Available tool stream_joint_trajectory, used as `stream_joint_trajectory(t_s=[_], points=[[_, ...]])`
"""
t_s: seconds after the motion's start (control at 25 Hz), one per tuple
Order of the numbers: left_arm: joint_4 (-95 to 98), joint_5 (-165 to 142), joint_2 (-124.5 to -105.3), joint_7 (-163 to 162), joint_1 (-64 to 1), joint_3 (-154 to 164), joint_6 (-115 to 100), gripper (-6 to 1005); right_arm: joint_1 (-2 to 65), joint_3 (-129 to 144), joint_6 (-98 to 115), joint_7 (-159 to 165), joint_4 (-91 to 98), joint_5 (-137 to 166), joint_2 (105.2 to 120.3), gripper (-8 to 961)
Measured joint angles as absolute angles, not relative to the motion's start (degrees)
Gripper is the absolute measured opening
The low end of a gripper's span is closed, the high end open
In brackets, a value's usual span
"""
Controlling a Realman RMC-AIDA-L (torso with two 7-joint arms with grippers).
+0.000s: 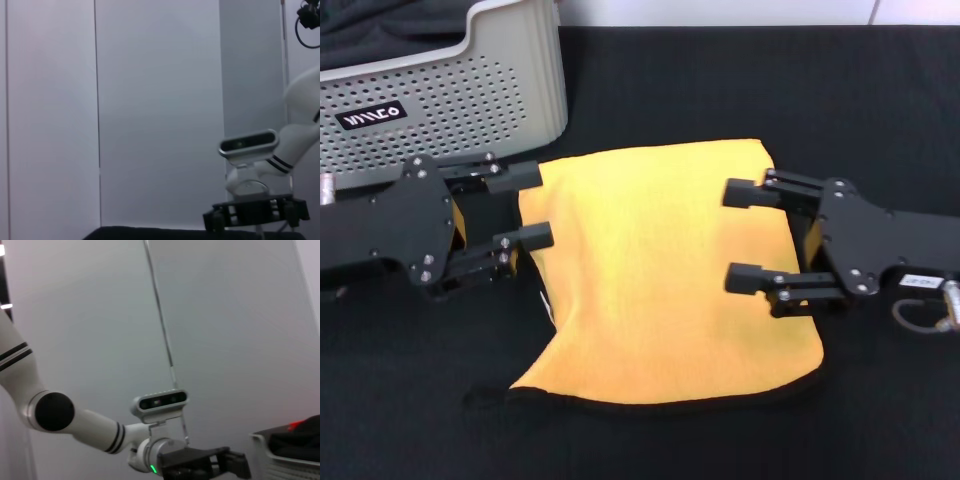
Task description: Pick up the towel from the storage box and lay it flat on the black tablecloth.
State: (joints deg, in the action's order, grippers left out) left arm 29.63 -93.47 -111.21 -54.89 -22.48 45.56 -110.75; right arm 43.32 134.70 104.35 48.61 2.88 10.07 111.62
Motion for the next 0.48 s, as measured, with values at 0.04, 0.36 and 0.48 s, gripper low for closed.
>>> stream_joint_trajectory(t_s=[0.04,0.36,0.48], points=[[29.66,-93.67,-111.21,-54.97,-22.45,45.69,-110.82,519,43.79,134.69,104.19,48.77,2.91,10.45,111.66,821],[29.79,-94.03,-111.08,-55.21,-22.36,45.87,-111.52,519,46.6,134.8,103.32,49.75,3.07,12.11,112.28,821],[29.86,-94.07,-111.04,-55.65,-22.22,45.73,-111.57,519,46.81,134.82,103.29,49.75,3.08,12.15,112.33,821]])
